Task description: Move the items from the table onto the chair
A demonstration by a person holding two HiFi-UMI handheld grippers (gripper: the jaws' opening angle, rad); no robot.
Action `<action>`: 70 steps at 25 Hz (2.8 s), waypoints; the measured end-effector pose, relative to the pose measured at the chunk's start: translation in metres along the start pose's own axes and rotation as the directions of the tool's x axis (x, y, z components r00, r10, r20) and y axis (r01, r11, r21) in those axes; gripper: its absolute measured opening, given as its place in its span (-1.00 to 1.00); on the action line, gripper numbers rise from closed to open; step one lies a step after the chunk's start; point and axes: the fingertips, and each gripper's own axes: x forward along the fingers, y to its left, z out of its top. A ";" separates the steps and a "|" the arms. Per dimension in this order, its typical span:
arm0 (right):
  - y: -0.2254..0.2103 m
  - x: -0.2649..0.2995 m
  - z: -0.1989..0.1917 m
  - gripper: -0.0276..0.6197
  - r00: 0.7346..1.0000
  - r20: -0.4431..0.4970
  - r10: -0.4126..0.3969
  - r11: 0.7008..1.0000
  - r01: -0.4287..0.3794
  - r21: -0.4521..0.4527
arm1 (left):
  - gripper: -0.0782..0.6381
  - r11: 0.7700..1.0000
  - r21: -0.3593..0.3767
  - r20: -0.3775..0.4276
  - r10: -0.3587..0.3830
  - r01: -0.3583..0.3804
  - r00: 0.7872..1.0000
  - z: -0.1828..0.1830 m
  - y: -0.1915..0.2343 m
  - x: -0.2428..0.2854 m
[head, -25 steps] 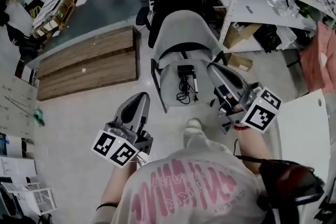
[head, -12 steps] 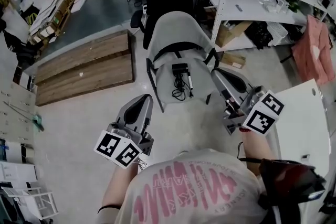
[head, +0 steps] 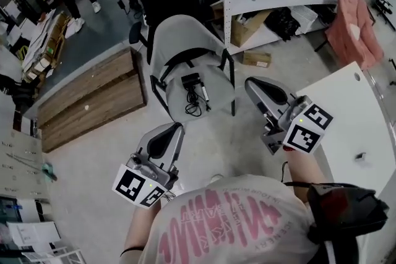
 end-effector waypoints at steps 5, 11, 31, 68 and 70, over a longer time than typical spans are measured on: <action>-0.049 -0.079 0.009 -0.86 0.976 0.053 -0.212 0.975 0.207 0.086 | -0.76 0.984 0.039 -0.039 -0.172 0.174 0.984 -0.005 -0.039 0.041; -0.092 -0.202 0.029 -0.86 0.908 0.105 -0.406 0.913 0.396 0.101 | -0.76 0.952 -0.014 -0.068 -0.306 0.306 0.950 -0.017 -0.107 0.122; -0.115 -0.641 -0.003 -0.86 0.448 0.026 -0.894 0.448 0.894 -0.011 | -0.76 0.760 -0.127 -0.048 -0.646 0.637 0.762 -0.054 -0.360 0.262; -0.218 -0.684 -0.181 -0.21 0.171 -0.796 -0.581 0.758 0.471 -0.452 | -0.76 0.932 -0.112 -0.303 -0.363 0.345 0.881 -0.076 -0.284 0.235; -0.212 -0.684 -0.185 -0.25 0.167 -0.808 -0.565 0.761 0.483 -0.432 | -0.76 0.932 -0.121 -0.295 -0.363 0.342 0.884 -0.078 -0.281 0.236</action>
